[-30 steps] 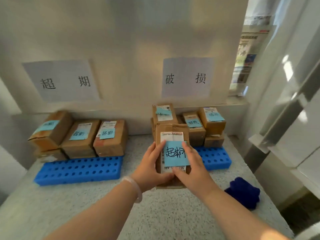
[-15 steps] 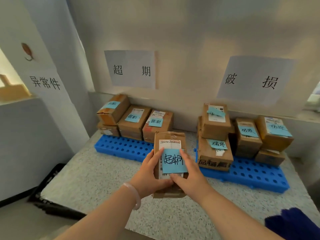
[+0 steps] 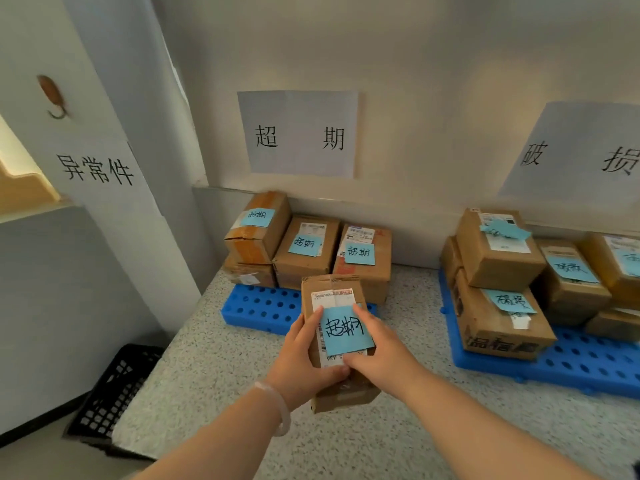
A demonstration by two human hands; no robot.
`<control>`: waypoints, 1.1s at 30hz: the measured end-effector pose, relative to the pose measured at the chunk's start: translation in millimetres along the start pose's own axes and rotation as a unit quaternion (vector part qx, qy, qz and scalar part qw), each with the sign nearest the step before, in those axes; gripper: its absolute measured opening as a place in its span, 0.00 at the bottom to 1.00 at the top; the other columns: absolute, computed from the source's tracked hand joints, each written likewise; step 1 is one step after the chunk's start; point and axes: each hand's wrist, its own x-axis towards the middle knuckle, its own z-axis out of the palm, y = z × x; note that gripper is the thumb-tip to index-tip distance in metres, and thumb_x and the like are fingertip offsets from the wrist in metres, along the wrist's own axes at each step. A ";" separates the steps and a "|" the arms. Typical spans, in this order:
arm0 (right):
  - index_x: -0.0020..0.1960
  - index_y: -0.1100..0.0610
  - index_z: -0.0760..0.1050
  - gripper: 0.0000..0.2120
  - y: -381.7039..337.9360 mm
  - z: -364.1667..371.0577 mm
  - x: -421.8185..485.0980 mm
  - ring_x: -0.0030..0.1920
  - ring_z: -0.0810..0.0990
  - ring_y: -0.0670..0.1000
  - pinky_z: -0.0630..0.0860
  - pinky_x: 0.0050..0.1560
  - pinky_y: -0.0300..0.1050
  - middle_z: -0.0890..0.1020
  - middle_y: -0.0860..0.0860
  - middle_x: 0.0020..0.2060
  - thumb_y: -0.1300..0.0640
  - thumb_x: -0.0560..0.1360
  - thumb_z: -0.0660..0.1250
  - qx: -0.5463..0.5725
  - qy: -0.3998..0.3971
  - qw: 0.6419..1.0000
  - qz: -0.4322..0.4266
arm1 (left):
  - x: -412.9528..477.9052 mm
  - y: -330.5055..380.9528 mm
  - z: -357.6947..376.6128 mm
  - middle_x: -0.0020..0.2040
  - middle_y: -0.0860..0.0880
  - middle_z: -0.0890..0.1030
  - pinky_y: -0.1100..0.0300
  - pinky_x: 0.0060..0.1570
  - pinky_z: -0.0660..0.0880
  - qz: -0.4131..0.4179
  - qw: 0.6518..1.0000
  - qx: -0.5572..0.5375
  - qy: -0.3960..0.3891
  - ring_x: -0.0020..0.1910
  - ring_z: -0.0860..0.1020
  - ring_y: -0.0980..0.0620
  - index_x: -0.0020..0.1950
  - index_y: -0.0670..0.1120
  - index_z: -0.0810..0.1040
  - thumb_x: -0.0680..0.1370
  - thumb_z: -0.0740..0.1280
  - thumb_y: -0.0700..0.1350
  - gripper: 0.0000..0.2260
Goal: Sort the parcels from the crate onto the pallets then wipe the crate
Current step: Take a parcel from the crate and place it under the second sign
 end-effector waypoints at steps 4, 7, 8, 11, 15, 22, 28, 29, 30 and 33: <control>0.78 0.40 0.55 0.42 -21.3 27.3 34.1 0.64 0.70 0.47 0.75 0.62 0.46 0.66 0.47 0.67 0.60 0.72 0.72 0.001 -0.010 1.000 0.025 | 13.0 -28.1 -26.6 0.77 0.56 0.51 0.65 0.72 0.55 -0.017 1.000 -0.002 0.014 0.75 0.51 0.60 0.77 0.63 0.49 0.71 0.77 0.54 0.45; 0.78 0.40 0.55 0.40 -33.8 41.4 56.7 0.65 0.70 0.47 0.74 0.64 0.46 0.65 0.45 0.66 0.61 0.73 0.70 -0.023 -0.021 0.999 0.033 | 23.9 -43.4 -48.5 0.77 0.53 0.53 0.61 0.71 0.58 -0.044 0.999 -0.003 0.007 0.74 0.56 0.57 0.79 0.61 0.51 0.74 0.75 0.53 0.42; 0.78 0.41 0.55 0.40 -36.4 45.8 63.3 0.65 0.70 0.47 0.74 0.63 0.44 0.65 0.46 0.67 0.61 0.73 0.70 -0.032 -0.025 0.999 0.035 | 27.7 -48.1 -54.1 0.76 0.53 0.56 0.63 0.68 0.61 -0.048 0.999 -0.004 0.005 0.70 0.59 0.59 0.79 0.60 0.52 0.75 0.74 0.51 0.40; 0.79 0.43 0.54 0.41 -41.4 56.8 80.9 0.63 0.70 0.46 0.73 0.58 0.39 0.65 0.46 0.65 0.61 0.74 0.70 -0.044 -0.030 0.998 0.044 | 42.6 -61.8 -64.8 0.75 0.52 0.59 0.60 0.68 0.66 -0.063 0.998 -0.015 0.012 0.68 0.63 0.57 0.79 0.59 0.54 0.76 0.72 0.48 0.37; 0.79 0.43 0.54 0.40 -46.4 58.7 107.3 0.62 0.69 0.45 0.72 0.57 0.37 0.64 0.47 0.67 0.61 0.74 0.69 -0.056 -0.035 0.996 0.053 | 63.3 -71.2 -73.6 0.74 0.52 0.60 0.56 0.70 0.66 -0.076 0.997 -0.021 0.001 0.72 0.63 0.53 0.79 0.58 0.53 0.77 0.71 0.48 0.37; 0.79 0.41 0.54 0.41 -41.1 55.7 139.5 0.65 0.69 0.46 0.75 0.59 0.40 0.61 0.46 0.72 0.62 0.73 0.68 -0.087 -0.060 0.992 0.066 | 88.5 -95.4 -76.7 0.74 0.54 0.58 0.56 0.68 0.69 -0.090 0.994 -0.009 -0.055 0.70 0.65 0.53 0.78 0.63 0.50 0.77 0.71 0.51 0.38; 0.79 0.41 0.55 0.40 -42.0 49.2 164.0 0.66 0.69 0.44 0.77 0.55 0.37 0.58 0.42 0.75 0.62 0.74 0.66 -0.093 -0.070 0.992 0.053 | 108.0 -106.2 -86.7 0.68 0.51 0.60 0.65 0.60 0.68 -0.055 0.998 0.024 -0.025 0.63 0.67 0.55 0.70 0.70 0.56 0.75 0.72 0.53 0.32; 0.79 0.41 0.55 0.40 -41.9 48.2 166.9 0.66 0.69 0.44 0.78 0.56 0.38 0.58 0.42 0.75 0.62 0.74 0.66 -0.086 -0.074 0.992 0.053 | 113.2 -106.3 -90.9 0.70 0.50 0.58 0.64 0.62 0.68 -0.052 0.998 0.039 -0.021 0.64 0.65 0.55 0.71 0.69 0.57 0.75 0.72 0.55 0.32; 0.79 0.41 0.55 0.40 -41.5 47.8 168.7 0.66 0.69 0.45 0.78 0.56 0.39 0.58 0.42 0.74 0.63 0.73 0.66 -0.079 -0.077 0.992 0.054 | 117.9 -106.2 -95.5 0.72 0.50 0.56 0.61 0.65 0.67 -0.050 0.997 0.056 -0.017 0.66 0.63 0.54 0.72 0.69 0.58 0.75 0.72 0.56 0.32; 0.78 0.40 0.55 0.40 -39.0 47.4 170.6 0.65 0.69 0.44 0.78 0.55 0.38 0.60 0.41 0.72 0.63 0.74 0.66 -0.063 -0.076 0.994 0.053 | 133.7 -106.5 -112.6 0.78 0.55 0.45 0.48 0.75 0.61 -0.026 0.991 0.131 -0.028 0.76 0.54 0.48 0.72 0.73 0.55 0.72 0.71 0.63 0.35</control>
